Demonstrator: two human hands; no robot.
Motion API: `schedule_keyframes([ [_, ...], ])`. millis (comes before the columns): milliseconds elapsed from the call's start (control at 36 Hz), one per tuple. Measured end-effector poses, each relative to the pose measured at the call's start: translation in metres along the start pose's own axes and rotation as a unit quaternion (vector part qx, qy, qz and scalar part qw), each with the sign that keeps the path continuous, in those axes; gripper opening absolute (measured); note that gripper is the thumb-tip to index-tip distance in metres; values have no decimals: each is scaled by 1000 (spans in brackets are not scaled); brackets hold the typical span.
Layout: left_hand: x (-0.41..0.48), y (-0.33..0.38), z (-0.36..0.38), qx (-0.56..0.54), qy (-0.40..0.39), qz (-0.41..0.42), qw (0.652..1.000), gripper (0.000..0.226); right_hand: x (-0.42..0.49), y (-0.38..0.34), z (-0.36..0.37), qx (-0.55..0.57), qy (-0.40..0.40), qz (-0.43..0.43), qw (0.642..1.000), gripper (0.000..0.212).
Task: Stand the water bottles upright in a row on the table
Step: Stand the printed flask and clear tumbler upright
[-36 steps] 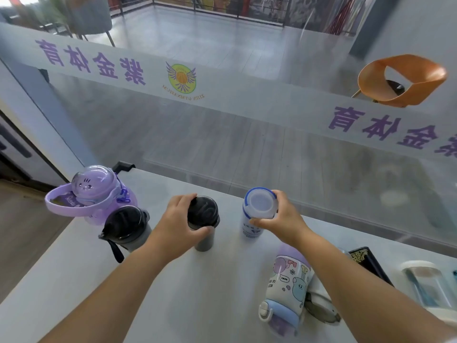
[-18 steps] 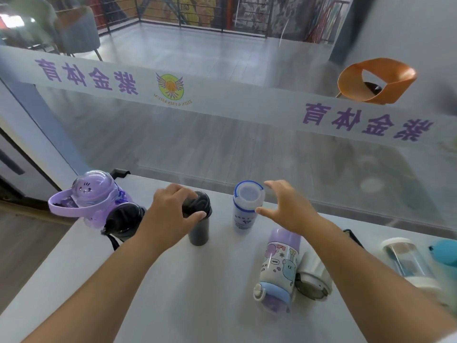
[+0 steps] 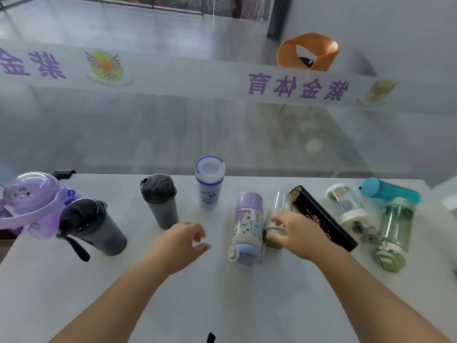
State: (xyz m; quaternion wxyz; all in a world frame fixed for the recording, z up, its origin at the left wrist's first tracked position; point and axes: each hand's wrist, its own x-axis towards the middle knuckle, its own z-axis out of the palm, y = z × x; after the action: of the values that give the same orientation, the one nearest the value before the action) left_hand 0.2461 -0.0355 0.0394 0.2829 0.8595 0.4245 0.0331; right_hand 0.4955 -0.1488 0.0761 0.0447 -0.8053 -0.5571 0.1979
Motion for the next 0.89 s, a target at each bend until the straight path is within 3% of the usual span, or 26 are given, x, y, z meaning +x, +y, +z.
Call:
schedule_keyframes([
  [250,20,38,46,-13,-80,-27,996,44,-17,48,14,-84,-51,16,995,49],
  [472,42,74,85,-56,-100,-136,984,81,14,87,23,-169,-57,-114,977,61],
  [778,40,86,119,-182,-30,-229,956,86,63,101,41,-249,-80,-294,919,86],
  [889,38,87,124,-224,12,-245,943,82,71,107,54,-283,-33,-326,901,103],
])
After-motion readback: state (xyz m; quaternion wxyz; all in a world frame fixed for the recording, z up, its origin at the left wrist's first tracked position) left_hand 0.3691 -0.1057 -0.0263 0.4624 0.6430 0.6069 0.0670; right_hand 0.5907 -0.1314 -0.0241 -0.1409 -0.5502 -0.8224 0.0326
